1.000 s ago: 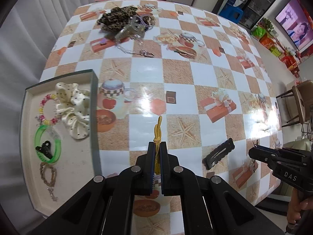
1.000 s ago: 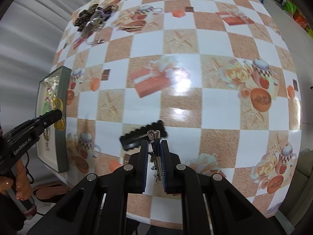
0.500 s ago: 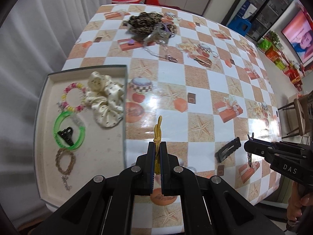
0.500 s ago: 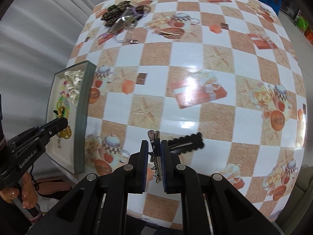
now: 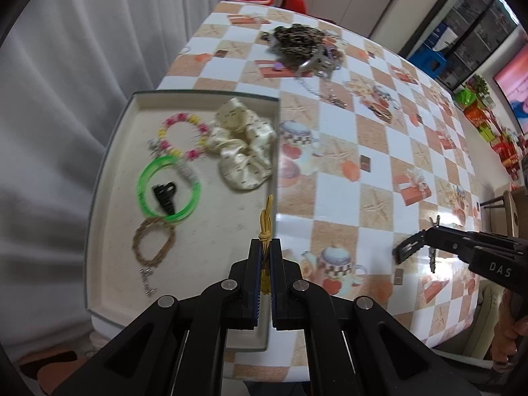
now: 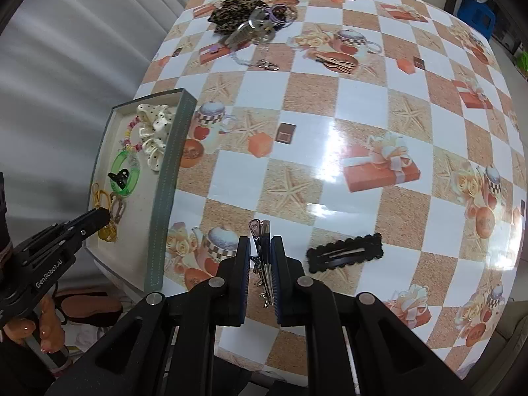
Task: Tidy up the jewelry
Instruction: 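Carry the barrette into the tray with the right gripper while the left gripper drops the hair tie there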
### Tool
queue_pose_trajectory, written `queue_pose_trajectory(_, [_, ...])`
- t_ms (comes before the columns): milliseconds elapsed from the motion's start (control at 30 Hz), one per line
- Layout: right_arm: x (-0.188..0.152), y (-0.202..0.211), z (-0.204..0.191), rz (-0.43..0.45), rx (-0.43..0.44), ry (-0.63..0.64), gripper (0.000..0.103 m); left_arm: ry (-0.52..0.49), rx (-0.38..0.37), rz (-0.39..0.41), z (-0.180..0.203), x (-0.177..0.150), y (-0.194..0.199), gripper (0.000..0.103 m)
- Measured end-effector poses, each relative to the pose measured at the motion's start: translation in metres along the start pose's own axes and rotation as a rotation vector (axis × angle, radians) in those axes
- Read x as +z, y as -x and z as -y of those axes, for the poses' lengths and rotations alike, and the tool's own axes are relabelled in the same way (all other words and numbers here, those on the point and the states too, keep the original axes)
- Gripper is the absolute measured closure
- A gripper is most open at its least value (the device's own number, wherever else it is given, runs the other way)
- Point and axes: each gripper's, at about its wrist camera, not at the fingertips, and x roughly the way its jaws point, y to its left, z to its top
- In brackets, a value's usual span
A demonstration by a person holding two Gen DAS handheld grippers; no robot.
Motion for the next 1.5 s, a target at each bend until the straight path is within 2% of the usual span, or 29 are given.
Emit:
queue_pose_trajectory(300, [0.005,-0.003,-0.025,-0.003,0.010,0.043,0.090,0.051,0.023,-0.005,-0.030,-0.014,0.001,0.094])
queue_pose_trajectory(533, [0.015,-0.013,-0.059,-0.016,0.043,0.105,0.090,0.102,0.031,-0.021,-0.053,-0.028,-0.005,0.094])
queue_pose_trajectory(1000, [0.039,-0.071,-0.144,-0.080,0.121,0.230,0.090,0.153,0.064,-0.079,-0.077,-0.045,-0.045,0.094])
queue_pose_trajectory(1500, [0.065,-0.137,-0.167,-0.150,0.108,0.233,0.090,0.145,0.111,-0.089,-0.085,-0.044,-0.069,0.093])
